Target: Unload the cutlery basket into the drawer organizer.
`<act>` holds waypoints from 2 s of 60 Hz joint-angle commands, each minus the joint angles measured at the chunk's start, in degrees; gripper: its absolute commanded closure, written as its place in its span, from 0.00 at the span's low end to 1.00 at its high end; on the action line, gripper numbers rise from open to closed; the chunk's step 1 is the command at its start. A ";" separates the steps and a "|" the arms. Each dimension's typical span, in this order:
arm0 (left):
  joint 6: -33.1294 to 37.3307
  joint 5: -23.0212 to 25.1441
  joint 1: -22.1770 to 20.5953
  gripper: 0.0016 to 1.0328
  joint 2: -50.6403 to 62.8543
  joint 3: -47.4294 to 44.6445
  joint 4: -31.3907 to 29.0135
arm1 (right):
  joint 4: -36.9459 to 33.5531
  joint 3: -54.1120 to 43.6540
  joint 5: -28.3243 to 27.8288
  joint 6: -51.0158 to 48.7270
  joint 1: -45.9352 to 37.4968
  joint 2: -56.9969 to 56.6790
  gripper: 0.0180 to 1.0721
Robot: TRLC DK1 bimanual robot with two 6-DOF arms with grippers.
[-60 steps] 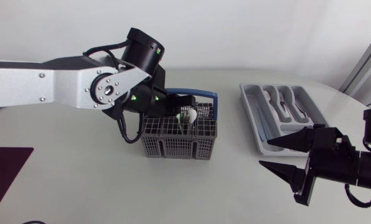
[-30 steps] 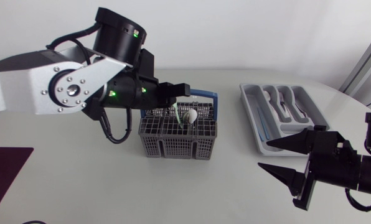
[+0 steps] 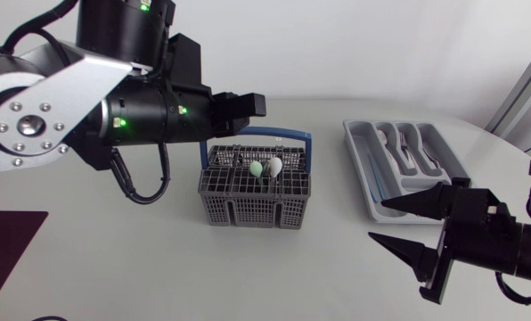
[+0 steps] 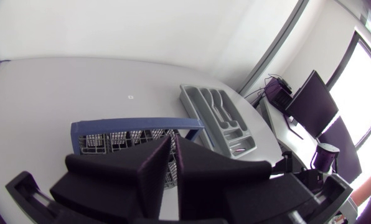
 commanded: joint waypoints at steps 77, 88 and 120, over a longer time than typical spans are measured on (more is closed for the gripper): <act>45.26 26.00 11.78 0.29 15.15 -0.91 1.57 | 3.80 -4.50 1.68 0.10 1.99 2.08 0.30; 45.62 26.09 13.01 0.29 15.15 -1.96 3.68 | 4.50 -4.68 1.68 0.01 1.99 2.61 0.30; 47.11 26.09 13.63 0.29 14.98 -7.06 7.90 | 5.91 -5.65 1.68 0.10 1.99 3.49 0.30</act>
